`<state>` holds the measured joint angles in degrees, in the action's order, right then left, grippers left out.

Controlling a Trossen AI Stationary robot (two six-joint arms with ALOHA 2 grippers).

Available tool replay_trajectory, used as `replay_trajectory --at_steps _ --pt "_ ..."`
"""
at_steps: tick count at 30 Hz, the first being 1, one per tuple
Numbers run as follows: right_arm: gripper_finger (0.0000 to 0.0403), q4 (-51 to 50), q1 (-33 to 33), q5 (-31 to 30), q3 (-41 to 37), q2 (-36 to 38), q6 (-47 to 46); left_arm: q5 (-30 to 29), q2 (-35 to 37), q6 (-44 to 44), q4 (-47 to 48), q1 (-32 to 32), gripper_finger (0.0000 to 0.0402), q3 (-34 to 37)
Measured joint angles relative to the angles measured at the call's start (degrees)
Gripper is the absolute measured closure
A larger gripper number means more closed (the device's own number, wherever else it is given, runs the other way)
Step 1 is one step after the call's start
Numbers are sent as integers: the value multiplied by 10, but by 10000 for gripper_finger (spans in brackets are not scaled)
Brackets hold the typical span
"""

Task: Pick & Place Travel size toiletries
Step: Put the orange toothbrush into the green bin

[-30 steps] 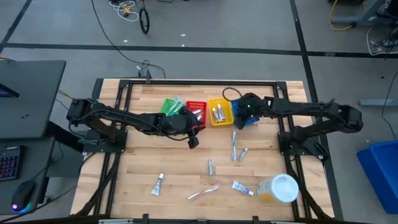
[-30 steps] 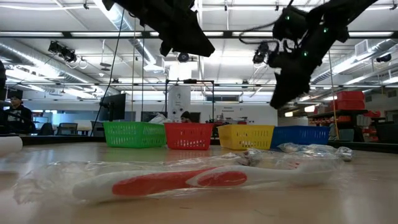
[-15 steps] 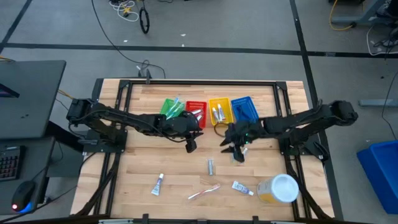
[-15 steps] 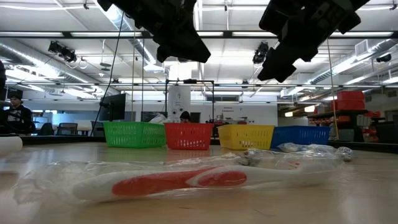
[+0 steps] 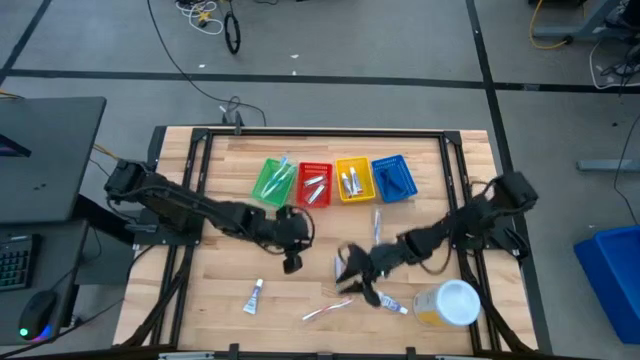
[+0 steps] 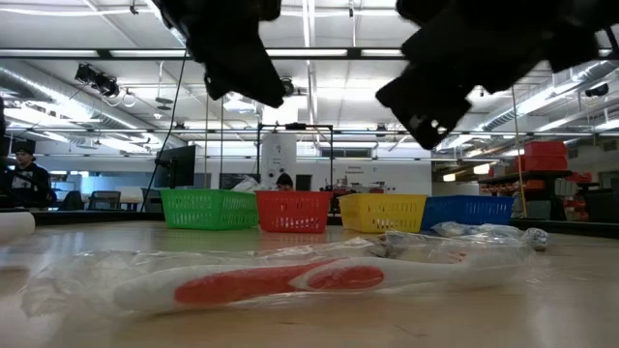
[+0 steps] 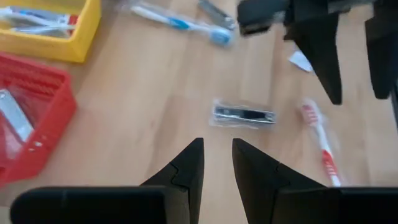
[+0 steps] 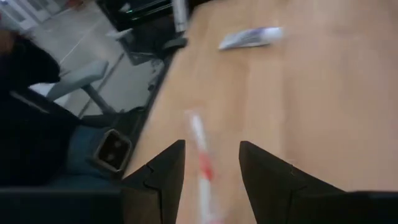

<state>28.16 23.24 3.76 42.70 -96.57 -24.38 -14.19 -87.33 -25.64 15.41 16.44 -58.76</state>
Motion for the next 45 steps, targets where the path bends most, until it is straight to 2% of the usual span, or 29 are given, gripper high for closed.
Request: replay_trajectory --at_steps 4,8,15,17,22,28,38,42,45 --pt "235 38 49 -75 9 -57 -1 -77 0 -17 -12 60 311 0" --pt "222 21 85 -83 61 -106 14 -138 0 -48 -16 108 311 0" --pt "203 -181 90 -146 158 -151 62 -176 0 -82 -18 159 311 0" --pt "200 -218 85 -136 174 -159 62 -182 0 -80 -18 165 311 0" --pt "205 -224 75 -81 180 -177 63 -184 0 -77 -18 169 311 0" --pt "243 -224 71 -77 180 -181 69 -203 0 -75 -16 169 311 0" --pt "374 -225 59 -75 181 -180 53 -207 0 -84 -18 169 311 0" --pt "388 -234 57 -75 185 -172 77 -205 0 -84 -18 169 311 0" --pt "389 -251 53 -75 210 -169 106 -181 0 -83 -19 169 311 0"
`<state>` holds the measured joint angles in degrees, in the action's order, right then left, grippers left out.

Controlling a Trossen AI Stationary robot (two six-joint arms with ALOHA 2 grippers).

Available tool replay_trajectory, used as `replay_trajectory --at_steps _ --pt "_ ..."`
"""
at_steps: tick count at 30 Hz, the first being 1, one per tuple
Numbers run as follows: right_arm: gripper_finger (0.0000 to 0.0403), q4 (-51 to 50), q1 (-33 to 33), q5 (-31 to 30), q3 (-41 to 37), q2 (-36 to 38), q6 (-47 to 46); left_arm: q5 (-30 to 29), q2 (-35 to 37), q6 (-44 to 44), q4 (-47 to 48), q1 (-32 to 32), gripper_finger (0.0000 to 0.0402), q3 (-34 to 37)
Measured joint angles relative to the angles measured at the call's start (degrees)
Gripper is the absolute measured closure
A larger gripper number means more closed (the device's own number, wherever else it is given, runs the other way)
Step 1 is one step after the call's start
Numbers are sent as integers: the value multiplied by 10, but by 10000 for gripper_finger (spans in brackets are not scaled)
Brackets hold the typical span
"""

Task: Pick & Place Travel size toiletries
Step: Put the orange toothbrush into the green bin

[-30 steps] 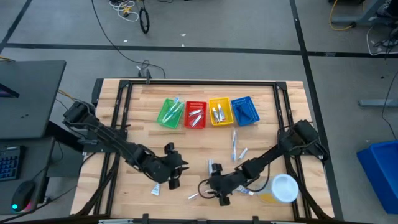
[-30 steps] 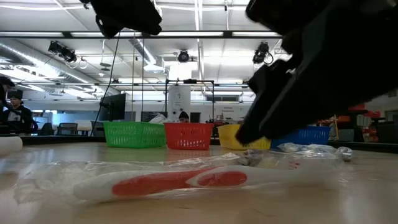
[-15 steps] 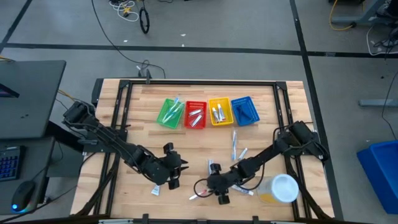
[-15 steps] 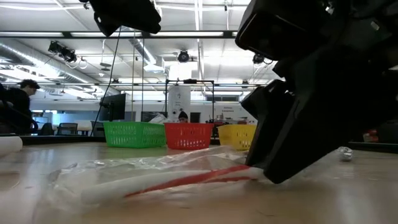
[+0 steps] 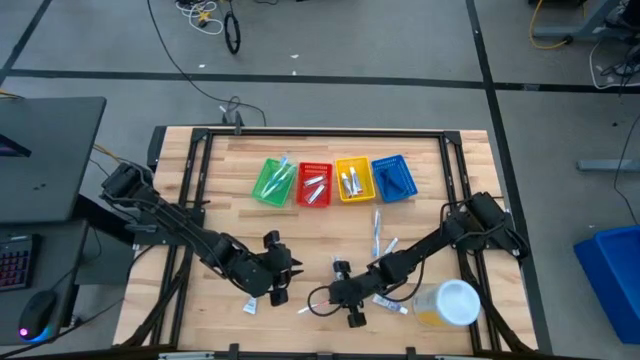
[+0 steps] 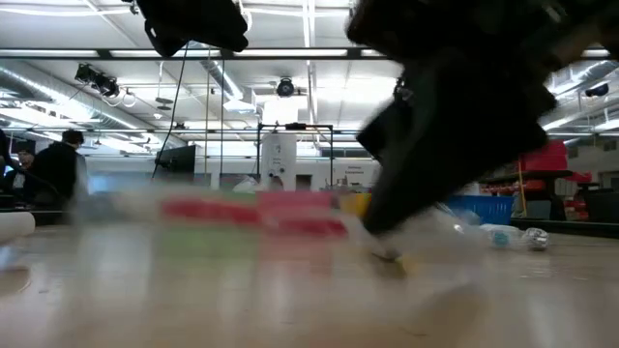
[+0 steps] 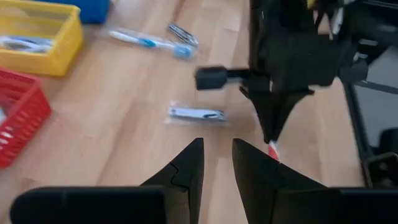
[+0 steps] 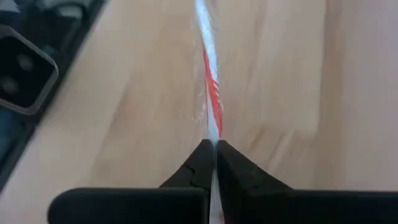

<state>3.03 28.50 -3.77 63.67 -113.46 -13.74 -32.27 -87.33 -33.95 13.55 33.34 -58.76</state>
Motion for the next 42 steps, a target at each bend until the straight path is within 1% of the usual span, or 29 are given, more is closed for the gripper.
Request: replay_trajectory --at_steps 3,6,9,13,16,18,21,25,30,36,42 --pt "389 -43 -6 -19 38 3 42 17 0 0 -8 -1 311 0" --pt "390 -97 -9 -62 59 3 74 22 0 -13 -12 -6 311 0" --pt "392 -110 -9 -97 79 3 100 42 -5 -11 -14 -18 305 0" --pt "393 -113 -17 -100 87 3 112 88 -41 32 -31 -35 284 0" --pt "394 -112 -23 -126 89 3 119 128 -71 59 -48 -49 262 0" --pt "394 -126 -27 -132 89 3 116 151 -90 53 -51 -59 247 0" --pt "394 -131 -30 -131 89 3 105 165 -111 29 -58 -71 228 0" --pt "394 -131 -32 -129 89 3 97 186 -132 35 -62 -78 213 0" --pt "394 -125 -37 -129 89 3 81 199 -132 42 -70 -80 213 0" --pt "394 -116 -42 -127 89 3 80 218 -132 42 -74 -80 231 0" --pt "394 -96 -44 -127 89 3 84 213 -132 39 -70 -80 249 0"
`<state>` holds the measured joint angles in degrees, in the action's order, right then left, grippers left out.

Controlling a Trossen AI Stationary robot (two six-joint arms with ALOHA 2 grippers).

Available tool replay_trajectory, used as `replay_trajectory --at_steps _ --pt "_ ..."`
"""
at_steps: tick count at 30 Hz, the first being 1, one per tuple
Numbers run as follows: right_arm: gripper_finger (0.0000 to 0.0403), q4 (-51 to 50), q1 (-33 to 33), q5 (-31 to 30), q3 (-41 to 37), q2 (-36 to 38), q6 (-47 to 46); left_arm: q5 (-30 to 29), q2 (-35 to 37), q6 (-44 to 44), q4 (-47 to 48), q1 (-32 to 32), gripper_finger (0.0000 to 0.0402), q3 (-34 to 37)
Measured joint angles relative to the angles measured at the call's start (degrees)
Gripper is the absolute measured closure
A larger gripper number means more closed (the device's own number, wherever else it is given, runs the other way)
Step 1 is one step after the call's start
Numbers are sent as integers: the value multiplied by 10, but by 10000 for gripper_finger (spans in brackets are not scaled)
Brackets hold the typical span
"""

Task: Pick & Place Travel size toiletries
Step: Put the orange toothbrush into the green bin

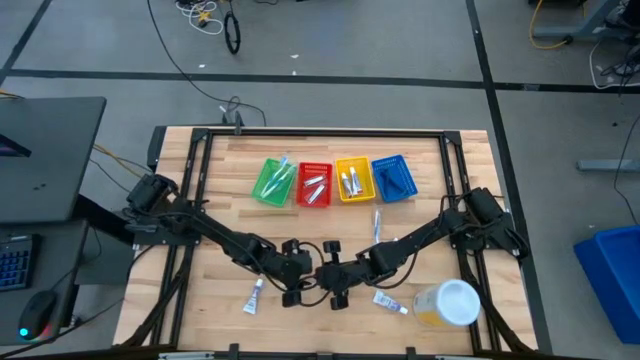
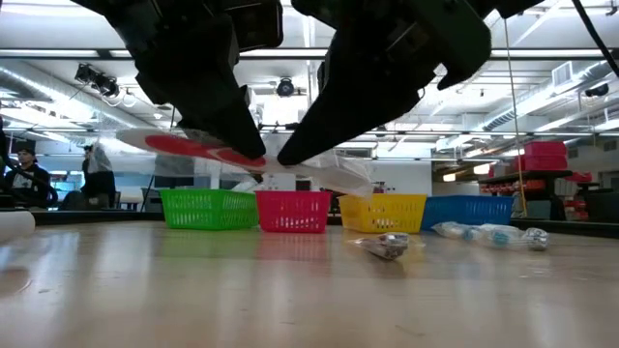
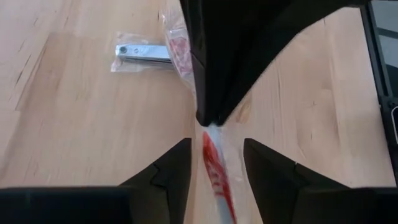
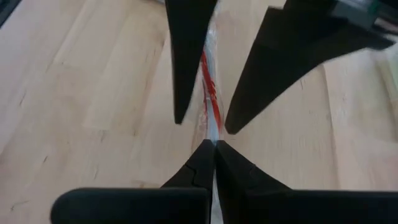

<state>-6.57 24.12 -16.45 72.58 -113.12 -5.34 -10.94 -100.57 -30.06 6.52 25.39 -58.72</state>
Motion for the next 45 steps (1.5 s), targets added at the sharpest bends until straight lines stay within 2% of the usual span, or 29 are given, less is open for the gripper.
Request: replay_trajectory --at_steps 5,13,16,21,27,30,34,39,45 --pt "394 10 -1 0 0 0 2 -2 0 -2 4 0 274 0" --pt "394 13 -2 0 0 0 0 -2 0 2 9 -5 352 0" --pt "393 13 -3 0 0 0 1 -1 0 1 12 -7 369 0" --pt "370 10 -7 0 0 0 2 -15 0 -23 19 -9 362 0" --pt "312 13 -21 2 0 0 3 -39 0 -35 18 -9 369 0" --pt "284 7 -26 -19 0 8 3 -61 0 -30 21 -12 369 0" --pt "255 -26 -33 -82 0 55 4 -65 2 -29 23 -25 362 -1" --pt "232 -101 -48 -92 0 132 9 -65 25 -26 67 -55 365 -1" --pt "224 -175 -69 -133 0 215 9 -138 121 10 121 -100 367 -1"
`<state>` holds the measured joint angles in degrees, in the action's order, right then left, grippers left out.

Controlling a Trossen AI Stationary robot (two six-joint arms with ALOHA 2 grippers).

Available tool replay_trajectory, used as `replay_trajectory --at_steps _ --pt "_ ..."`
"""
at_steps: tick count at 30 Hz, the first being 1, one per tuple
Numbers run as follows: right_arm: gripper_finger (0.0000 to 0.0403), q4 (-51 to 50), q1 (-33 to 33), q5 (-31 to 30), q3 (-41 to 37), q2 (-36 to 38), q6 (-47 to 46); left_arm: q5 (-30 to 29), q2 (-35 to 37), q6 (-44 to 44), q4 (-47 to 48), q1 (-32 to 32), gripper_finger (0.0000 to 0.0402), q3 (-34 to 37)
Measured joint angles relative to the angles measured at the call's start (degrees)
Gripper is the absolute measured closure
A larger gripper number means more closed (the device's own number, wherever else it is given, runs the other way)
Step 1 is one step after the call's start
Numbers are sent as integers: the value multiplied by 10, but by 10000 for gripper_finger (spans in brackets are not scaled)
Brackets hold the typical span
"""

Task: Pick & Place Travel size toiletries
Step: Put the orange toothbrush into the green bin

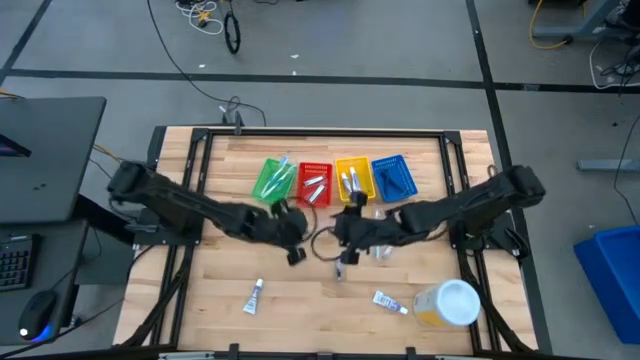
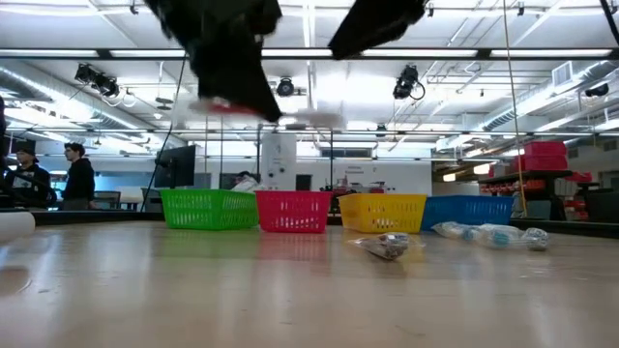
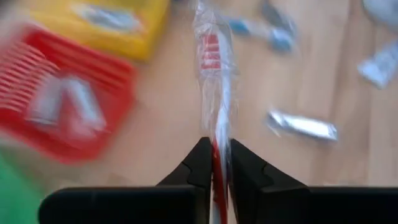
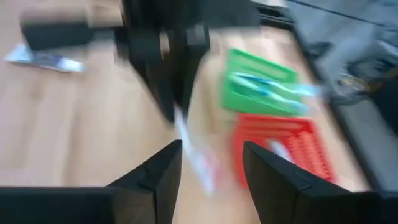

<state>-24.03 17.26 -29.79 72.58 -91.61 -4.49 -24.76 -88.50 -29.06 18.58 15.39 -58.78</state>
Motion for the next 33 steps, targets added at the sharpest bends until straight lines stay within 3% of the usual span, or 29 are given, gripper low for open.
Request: replay_trajectory --at_steps 7,11,16,20,23,28,33 --pt "224 -61 -30 -32 0 52 -2 -92 155 59 76 -67 366 0" --pt "222 -67 -63 -31 -7 55 -12 -118 210 96 57 -124 369 26" --pt "221 -62 -115 -30 -48 54 -34 -50 235 122 -71 -216 363 133" --pt "223 -27 -152 -8 -80 54 -41 46 228 135 -291 -289 366 236" --pt "224 -7 -174 30 -93 54 -41 96 218 107 -381 -329 367 298" --pt "225 37 -195 61 -118 54 -6 68 214 152 -434 -351 365 366" --pt "226 76 -211 77 -129 54 4 63 200 126 -452 -353 365 392"
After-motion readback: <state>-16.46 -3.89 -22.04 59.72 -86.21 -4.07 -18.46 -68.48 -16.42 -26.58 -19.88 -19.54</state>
